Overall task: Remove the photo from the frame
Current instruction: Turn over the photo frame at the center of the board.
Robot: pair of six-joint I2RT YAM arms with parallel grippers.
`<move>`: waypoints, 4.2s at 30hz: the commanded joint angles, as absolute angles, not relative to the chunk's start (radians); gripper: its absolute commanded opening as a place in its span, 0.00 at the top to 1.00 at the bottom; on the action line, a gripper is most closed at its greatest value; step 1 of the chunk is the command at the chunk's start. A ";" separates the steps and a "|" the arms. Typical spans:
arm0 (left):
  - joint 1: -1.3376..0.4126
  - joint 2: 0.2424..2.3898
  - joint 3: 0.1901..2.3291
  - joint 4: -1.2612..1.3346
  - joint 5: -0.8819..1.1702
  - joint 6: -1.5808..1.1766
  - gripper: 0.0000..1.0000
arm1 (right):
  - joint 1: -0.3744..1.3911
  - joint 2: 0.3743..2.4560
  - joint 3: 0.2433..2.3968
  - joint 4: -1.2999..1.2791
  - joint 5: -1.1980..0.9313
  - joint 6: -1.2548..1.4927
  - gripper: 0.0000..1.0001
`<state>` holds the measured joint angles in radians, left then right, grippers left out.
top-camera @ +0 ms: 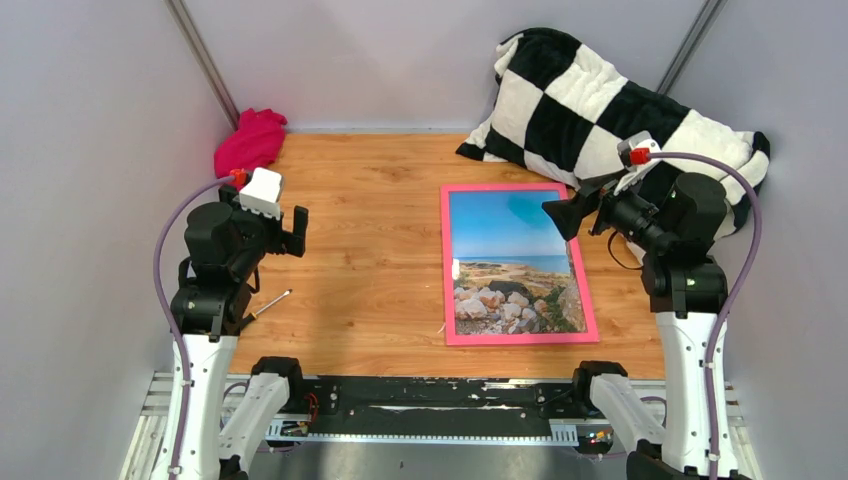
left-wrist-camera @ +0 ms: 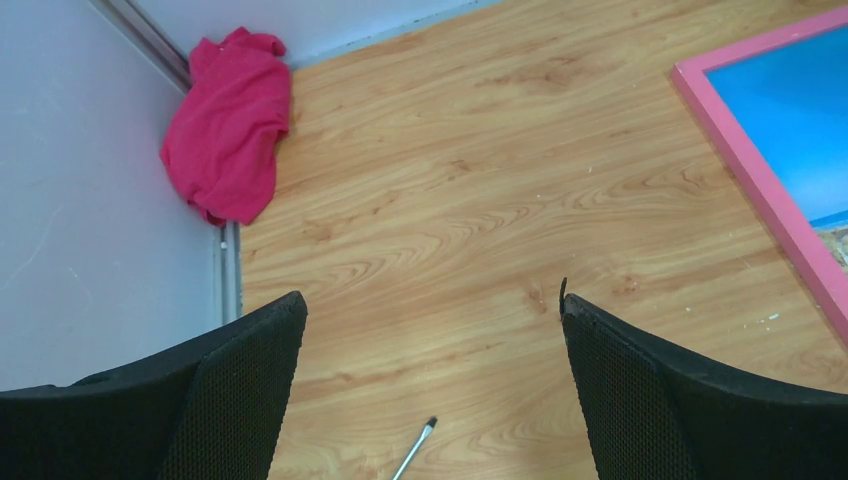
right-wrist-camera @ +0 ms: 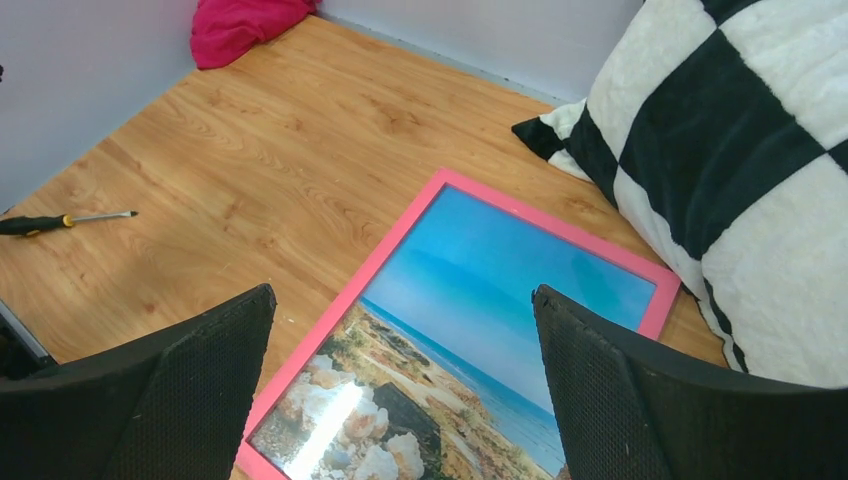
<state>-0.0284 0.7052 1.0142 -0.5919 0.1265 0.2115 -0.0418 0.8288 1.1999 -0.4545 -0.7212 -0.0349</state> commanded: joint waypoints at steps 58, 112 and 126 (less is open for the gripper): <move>-0.023 0.587 0.815 -0.770 0.325 0.431 0.00 | 0.167 1.114 1.172 -0.442 -0.220 0.011 0.17; -0.025 0.481 0.762 -0.728 0.307 0.400 0.00 | 0.790 1.918 1.427 -0.506 0.276 0.478 0.48; -0.025 0.482 0.762 -0.728 0.304 0.399 0.00 | 0.788 1.935 1.382 -0.457 0.282 0.493 0.51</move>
